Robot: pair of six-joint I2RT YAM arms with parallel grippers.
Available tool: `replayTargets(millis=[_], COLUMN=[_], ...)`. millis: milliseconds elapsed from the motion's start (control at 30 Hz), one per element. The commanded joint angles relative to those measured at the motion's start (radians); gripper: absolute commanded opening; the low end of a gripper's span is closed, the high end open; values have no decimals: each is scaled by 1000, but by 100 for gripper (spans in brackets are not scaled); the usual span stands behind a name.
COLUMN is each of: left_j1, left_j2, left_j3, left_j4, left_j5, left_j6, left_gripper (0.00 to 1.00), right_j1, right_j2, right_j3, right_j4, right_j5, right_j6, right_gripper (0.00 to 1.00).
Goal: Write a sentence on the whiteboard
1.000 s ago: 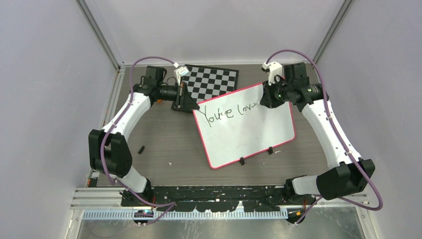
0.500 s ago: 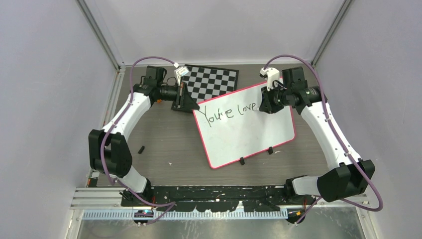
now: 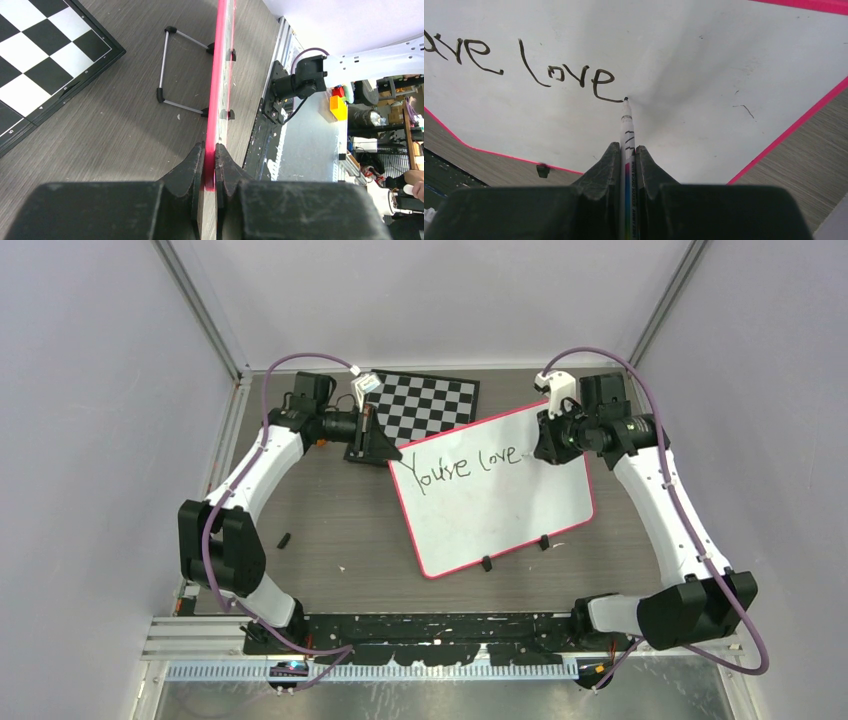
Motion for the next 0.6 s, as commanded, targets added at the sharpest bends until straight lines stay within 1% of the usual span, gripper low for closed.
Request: replayTargets(millis=[0,233,567], left_j1=[-29,-29,-29], left_j2=[11,9,9], left_j3=[19,21,18], left_j4=[-22,-22,-17], left_j5=[-25,-22,-23], left_j6=[19,18,16], left_gripper=[0,0,0], right_j1=[-5,-9,-6], right_j2=[-45,-4,48], right_j3=[54,62,99], right_j4=[17,57,61], right_j5=[1,34,-34], right_j6=[0,12,39], right_gripper=[0,0,0])
